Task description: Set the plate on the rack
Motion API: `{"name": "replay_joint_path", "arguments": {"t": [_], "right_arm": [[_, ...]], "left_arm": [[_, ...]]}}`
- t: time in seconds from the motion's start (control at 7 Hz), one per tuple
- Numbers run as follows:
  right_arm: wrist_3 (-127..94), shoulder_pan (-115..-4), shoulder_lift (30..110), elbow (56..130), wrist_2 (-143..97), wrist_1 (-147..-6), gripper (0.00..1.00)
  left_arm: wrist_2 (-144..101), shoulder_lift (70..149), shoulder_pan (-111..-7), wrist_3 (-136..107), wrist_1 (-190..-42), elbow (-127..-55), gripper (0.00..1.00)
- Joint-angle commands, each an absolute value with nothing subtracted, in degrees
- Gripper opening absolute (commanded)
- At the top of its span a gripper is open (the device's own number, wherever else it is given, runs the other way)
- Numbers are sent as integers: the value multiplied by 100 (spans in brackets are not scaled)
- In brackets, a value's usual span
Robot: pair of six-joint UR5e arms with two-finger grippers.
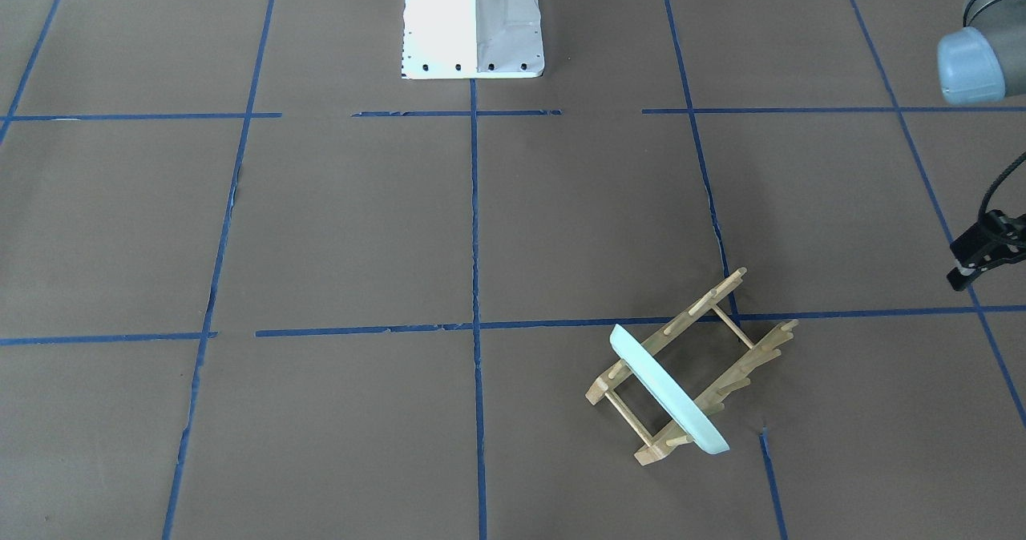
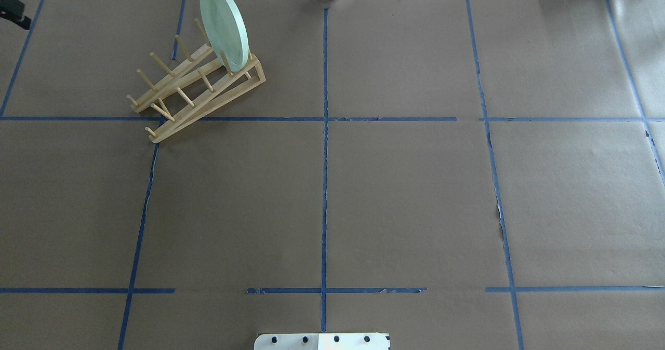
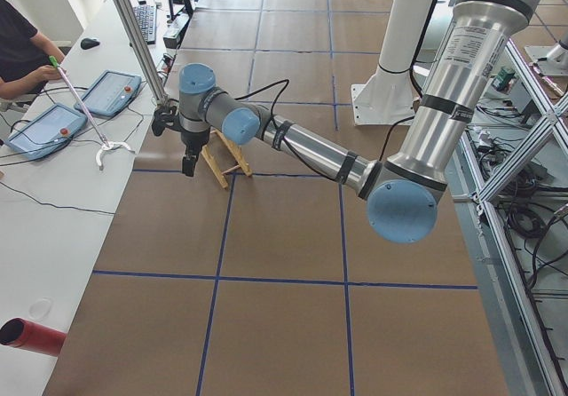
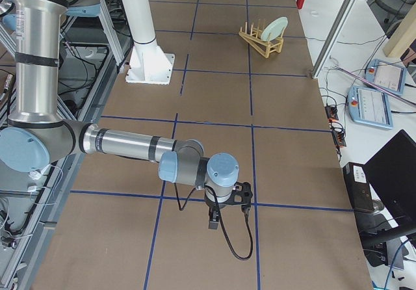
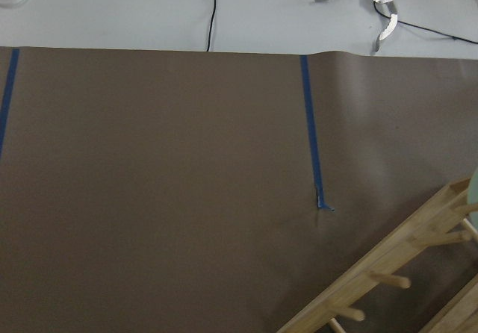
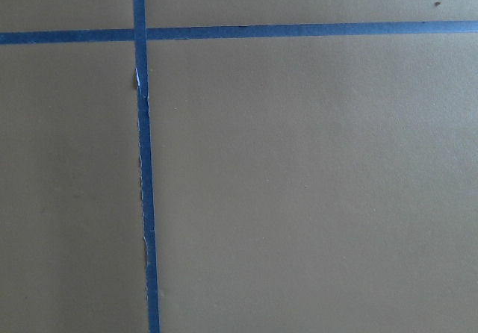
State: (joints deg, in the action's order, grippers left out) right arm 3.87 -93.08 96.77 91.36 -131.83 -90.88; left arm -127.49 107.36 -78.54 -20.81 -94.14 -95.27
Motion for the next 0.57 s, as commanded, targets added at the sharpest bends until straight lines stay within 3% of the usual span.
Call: {"name": "replay_joint_path", "arguments": {"t": [0.0,0.43], "right_arm": [[387,-9308,9677,9132,-13184,-9088,100],[387,-9308,9677,9132,-13184,-9088,100]], "left_arm": [[-13023,9796,-8934,-149,-8965,-9615,100],[-13384,8371,-9598,563,-9017,-9992,100]]}}
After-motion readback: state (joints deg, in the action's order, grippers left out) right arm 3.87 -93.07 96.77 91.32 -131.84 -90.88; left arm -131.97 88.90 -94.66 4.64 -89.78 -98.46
